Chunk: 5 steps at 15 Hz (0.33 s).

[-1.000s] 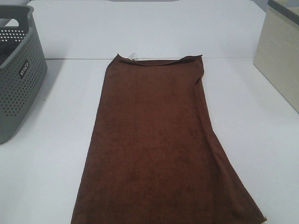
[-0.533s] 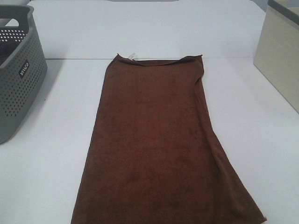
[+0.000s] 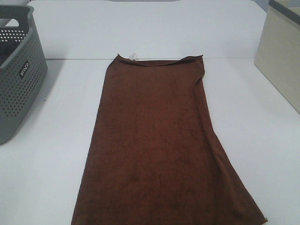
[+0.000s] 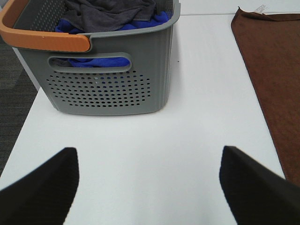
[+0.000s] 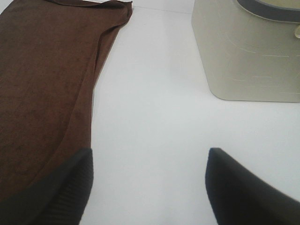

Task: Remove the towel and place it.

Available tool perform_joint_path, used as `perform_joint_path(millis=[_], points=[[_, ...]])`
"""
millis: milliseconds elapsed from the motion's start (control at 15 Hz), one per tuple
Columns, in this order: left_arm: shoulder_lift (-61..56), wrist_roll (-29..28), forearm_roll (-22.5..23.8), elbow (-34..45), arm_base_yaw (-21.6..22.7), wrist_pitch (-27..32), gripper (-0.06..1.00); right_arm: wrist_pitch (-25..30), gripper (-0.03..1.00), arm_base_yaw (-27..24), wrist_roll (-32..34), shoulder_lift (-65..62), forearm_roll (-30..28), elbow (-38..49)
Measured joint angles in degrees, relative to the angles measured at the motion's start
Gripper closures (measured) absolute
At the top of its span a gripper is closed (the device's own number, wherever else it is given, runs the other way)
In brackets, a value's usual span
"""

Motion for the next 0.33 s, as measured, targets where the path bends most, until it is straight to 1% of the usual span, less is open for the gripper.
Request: perform_joint_path(millis=[333], points=[[0.00, 0.00, 0.00, 0.00, 0.00, 0.00, 0.19, -0.06, 0.30, 0.00, 0.00, 0.00, 0.00, 0.00]])
